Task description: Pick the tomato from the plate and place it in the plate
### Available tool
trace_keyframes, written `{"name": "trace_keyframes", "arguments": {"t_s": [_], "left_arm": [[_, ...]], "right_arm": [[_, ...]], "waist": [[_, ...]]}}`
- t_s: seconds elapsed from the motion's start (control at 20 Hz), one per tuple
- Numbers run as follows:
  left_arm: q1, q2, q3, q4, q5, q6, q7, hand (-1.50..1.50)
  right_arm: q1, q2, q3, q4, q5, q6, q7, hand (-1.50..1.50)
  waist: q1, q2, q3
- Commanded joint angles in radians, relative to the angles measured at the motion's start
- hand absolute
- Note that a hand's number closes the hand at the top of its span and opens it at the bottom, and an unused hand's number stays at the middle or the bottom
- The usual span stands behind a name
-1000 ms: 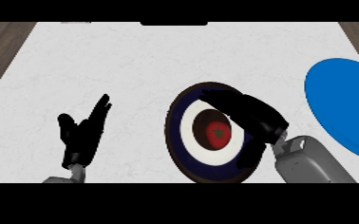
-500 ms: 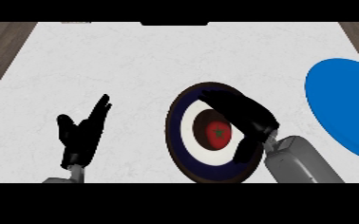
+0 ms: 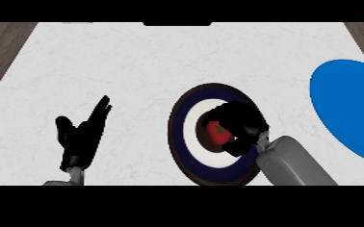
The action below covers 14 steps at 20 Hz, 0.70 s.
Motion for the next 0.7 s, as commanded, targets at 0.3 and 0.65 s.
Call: {"name": "trace_keyframes", "arguments": {"t_s": [0.3,0.65], "left_arm": [[-0.008,-0.023,0.036,0.112,0.0,-0.046,-0.038,0.0],[0.069,-0.038,0.04,0.027,-0.003,0.012,0.001,0.0]], "right_arm": [[-0.005,0.026,-0.029,0.068,0.132,-0.107,-0.137,1.5],[0.356,0.028,-0.073,-0.234,0.184,-0.256,0.185,1.5]], "waist": [[-0.005,0.005,-0.006],[-0.087,-0.014,-0.008]]}}
